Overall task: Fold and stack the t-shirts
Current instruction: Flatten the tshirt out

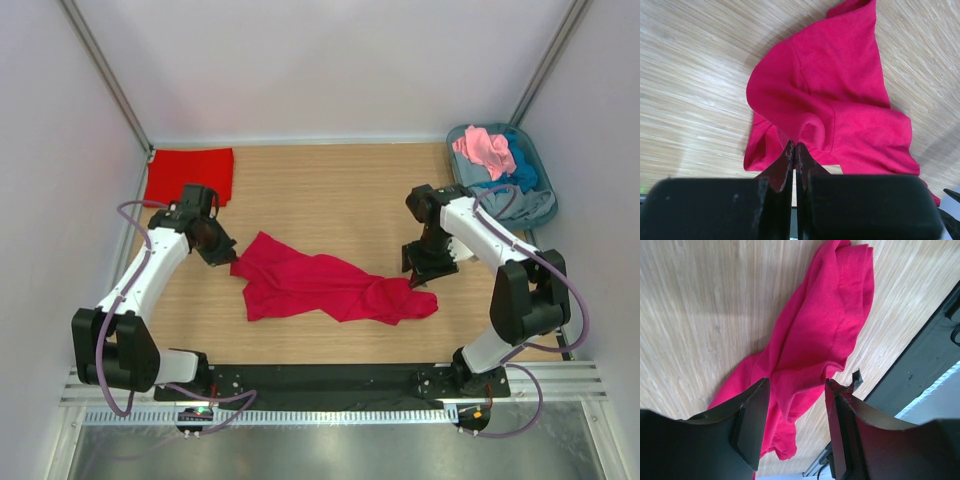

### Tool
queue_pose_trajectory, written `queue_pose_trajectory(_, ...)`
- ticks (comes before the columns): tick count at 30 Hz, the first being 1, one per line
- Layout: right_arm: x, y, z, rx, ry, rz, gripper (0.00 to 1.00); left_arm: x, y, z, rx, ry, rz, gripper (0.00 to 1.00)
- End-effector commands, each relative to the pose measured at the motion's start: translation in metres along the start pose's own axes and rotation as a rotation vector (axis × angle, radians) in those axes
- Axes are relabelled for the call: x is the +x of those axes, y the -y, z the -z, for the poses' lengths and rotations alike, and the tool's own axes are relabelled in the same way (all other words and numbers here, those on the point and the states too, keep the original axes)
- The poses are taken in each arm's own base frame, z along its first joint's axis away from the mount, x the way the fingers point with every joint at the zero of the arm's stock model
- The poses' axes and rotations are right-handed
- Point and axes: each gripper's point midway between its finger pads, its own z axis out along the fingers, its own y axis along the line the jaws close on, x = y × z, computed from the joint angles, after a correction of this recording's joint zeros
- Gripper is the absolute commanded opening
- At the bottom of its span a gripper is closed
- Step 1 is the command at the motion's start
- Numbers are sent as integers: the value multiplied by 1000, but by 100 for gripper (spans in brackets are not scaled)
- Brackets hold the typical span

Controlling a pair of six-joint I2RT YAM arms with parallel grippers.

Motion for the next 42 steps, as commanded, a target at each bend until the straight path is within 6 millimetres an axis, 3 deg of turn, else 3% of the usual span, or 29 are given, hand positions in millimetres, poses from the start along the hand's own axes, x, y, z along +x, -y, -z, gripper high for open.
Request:
queue_pose_trajectory(1,-10,68,8,245,34,9,54,-11,10,6,47,39,11,0)
queue_pose_trajectory(6,-4,64,1,248,-3,17,51,-10,9,8,47,45,16,0)
queue_pose_trajectory(10,-6,57,-1,220,8,27,38,-10,9,10,48,51,20,0)
queue_pose_trajectory(13,-18,51,1,173,54,32,1,-10,9,12,51,54,25,0)
queue_pose_trajectory(15,-30,46,6,138,104,45,1,-12,12,16,62,62,33,0)
queue_pose_trajectory(18,-52,30,32,45,215,130,1,-17,23,28,97,76,66,0)
queue_pose_trajectory(19,-70,23,53,0,311,179,1,-27,33,40,125,104,79,0)
queue_pose_trajectory(21,-84,11,79,-79,393,253,1,-38,48,58,176,144,121,0)
queue_pose_trajectory(22,-96,-3,111,-187,470,260,1,-52,65,78,230,188,127,0)
queue_pose_trajectory(24,-108,-12,147,-287,561,386,1,-65,79,99,265,217,138,0)
queue_pose_trajectory(25,-115,-21,186,-401,629,381,1,-80,96,124,308,255,146,0)
queue_pose_trajectory(27,-124,-18,231,-510,718,426,1,-95,112,153,364,306,161,0)
queue_pose_trajectory(28,-127,-19,272,-638,766,406,1,-103,118,167,384,336,186,0)
queue_pose_trajectory(29,-130,-13,293,-700,801,401,1,-115,132,207,463,408,192,0)
queue_pose_trajectory(31,-136,1,339,-825,879,391,1,-121,134,242,496,466,216,0)
queue_pose_trajectory(32,-136,13,355,-871,909,411,1,-130,136,286,553,561,230,0)
queue_pose_trajectory(35,-133,34,389,-1017,933,397,1,-123,121,332,577,636,259,0)
queue_pose_trajectory(36,-128,50,398,-1089,923,401,1,-118,118,349,610,659,258,0)
queue_pose_trajectory(38,-122,62,407,-1175,916,396,1,-103,109,375,684,683,276,0)
queue_pose_trajectory(39,-115,81,415,-1257,898,401,1,-97,106,368,681,658,285,0)
queue_pose_trajectory(42,-94,91,428,-1409,849,467,1,-77,104,390,797,655,282,0)
